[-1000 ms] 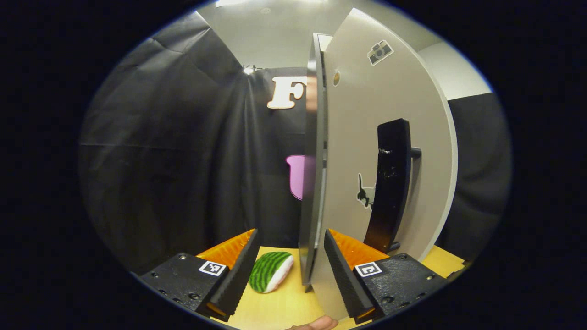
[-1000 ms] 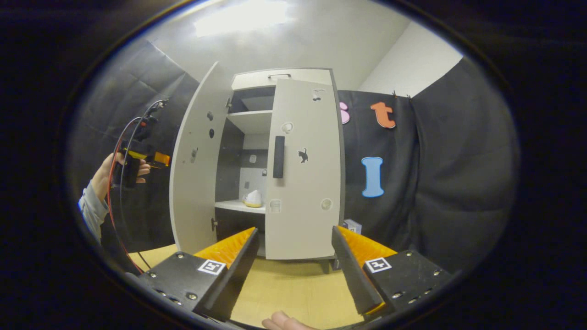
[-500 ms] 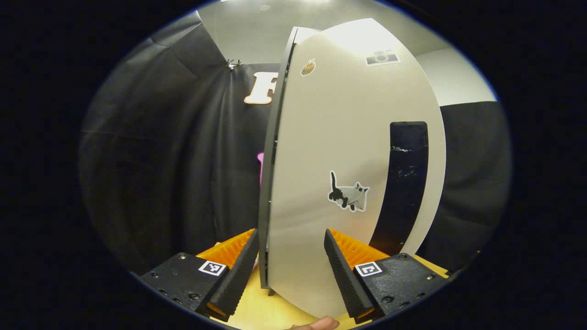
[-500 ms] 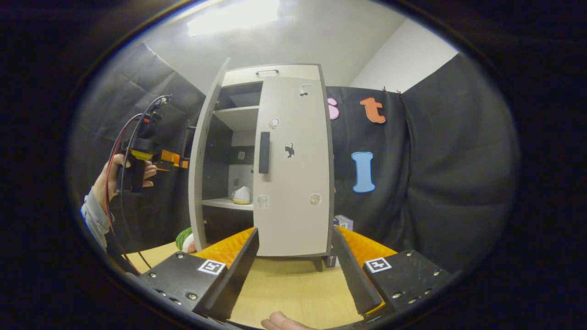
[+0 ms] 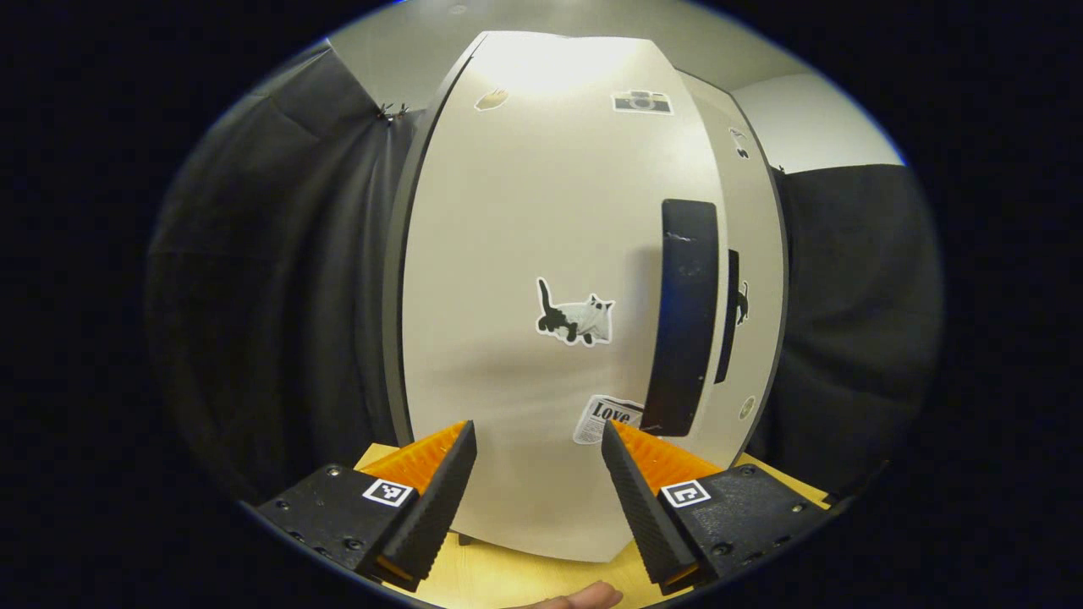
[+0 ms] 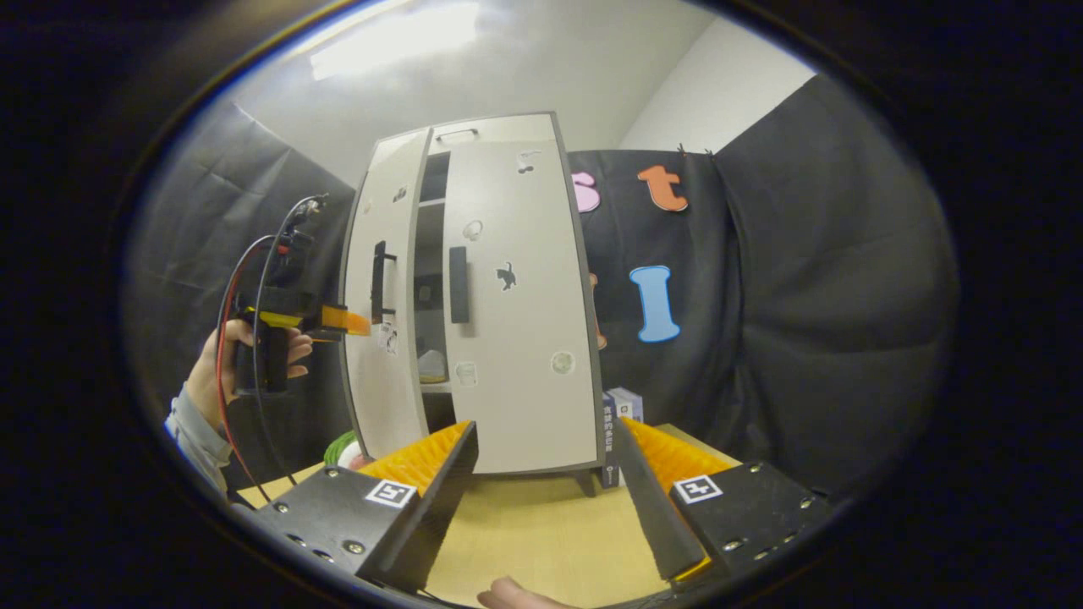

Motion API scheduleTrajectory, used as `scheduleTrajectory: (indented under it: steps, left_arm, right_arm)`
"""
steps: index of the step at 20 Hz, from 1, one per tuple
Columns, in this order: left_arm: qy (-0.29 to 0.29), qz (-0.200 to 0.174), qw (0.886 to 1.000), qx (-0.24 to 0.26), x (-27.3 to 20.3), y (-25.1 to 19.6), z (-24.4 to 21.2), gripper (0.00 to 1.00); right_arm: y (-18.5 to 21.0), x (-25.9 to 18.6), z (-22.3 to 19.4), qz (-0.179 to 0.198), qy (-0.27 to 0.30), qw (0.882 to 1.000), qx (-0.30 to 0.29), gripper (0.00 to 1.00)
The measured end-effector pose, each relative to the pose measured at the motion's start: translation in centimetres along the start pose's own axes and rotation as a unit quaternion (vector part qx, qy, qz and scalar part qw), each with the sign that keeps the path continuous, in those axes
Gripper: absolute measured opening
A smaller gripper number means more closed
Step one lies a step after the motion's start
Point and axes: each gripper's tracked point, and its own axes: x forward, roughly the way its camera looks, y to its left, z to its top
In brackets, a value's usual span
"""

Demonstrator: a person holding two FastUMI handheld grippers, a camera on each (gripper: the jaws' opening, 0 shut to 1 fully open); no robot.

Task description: Grab one shoe with the right hand and put it into the shoe cabinet, grab the other shoe with the left hand and put it into the shoe cabinet; then close the right door with the right hand and the left door with the left hand.

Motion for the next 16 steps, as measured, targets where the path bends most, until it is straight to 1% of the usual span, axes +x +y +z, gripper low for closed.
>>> scheduleTrajectory:
  steps: [1, 2, 3, 5, 6, 8, 9, 10, 14, 16]
  left_arm:
    - [-0.006, 0.007, 1.0, -0.001, -0.2, 0.2, -0.3, 0.96]
    - [-0.008, 0.016, 1.0, -0.003, -0.9, 0.6, -0.5, 0.89]
    - [-0.013, 0.021, 1.0, -0.01, -2.0, 0.9, -0.7, 0.93]
    - [-0.012, 0.028, 0.999, -0.026, -4.2, 1.4, -1.1, 0.94]
    - [-0.014, 0.03, 0.999, -0.031, -5.4, 1.6, -1.1, 0.95]
    - [-0.026, 0.036, 0.998, -0.037, -7.5, 1.9, -0.9, 0.96]
    - [-0.031, 0.038, 0.998, -0.04, -8.4, 2.0, -0.7, 0.96]
    - [-0.035, 0.038, 0.998, -0.043, -9.3, 2.0, -0.8, 0.96]
    - [-0.035, 0.039, 0.998, -0.031, -13.0, 1.6, -1.6, 0.96]
    - [-0.043, 0.033, 0.998, -0.015, -14.2, 1.0, -1.7, 0.96]
  right_arm:
    - [-0.1, 0.1, -0.2, 0.0, 0.002, 1.0, 0.0, 0.95]
    - [-0.1, 0.0, -0.2, 0.0, 0.003, 1.0, 0.001, 0.95]
    - [0.0, 0.1, -0.2, 0.0, 0.004, 1.0, 0.002, 0.93]
    - [0.2, 0.3, 0.2, -0.001, 0.003, 1.0, 0.002, 0.92]
    - [0.3, 0.4, 0.6, -0.002, -0.002, 1.0, -0.001, 0.95]
    - [0.5, 0.7, 1.2, -0.007, -0.006, 1.0, -0.008, 0.95]
    - [0.6, 0.8, 1.3, -0.009, -0.007, 1.0, -0.011, 0.92]
    - [0.8, 1.0, 1.7, -0.011, -0.008, 1.0, -0.013, 0.95]
    - [0.8, 1.2, 2.7, -0.019, -0.009, 1.0, -0.016, 0.95]
    - [0.9, 2.0, 3.5, -0.024, -0.014, 1.0, -0.012, 0.95]
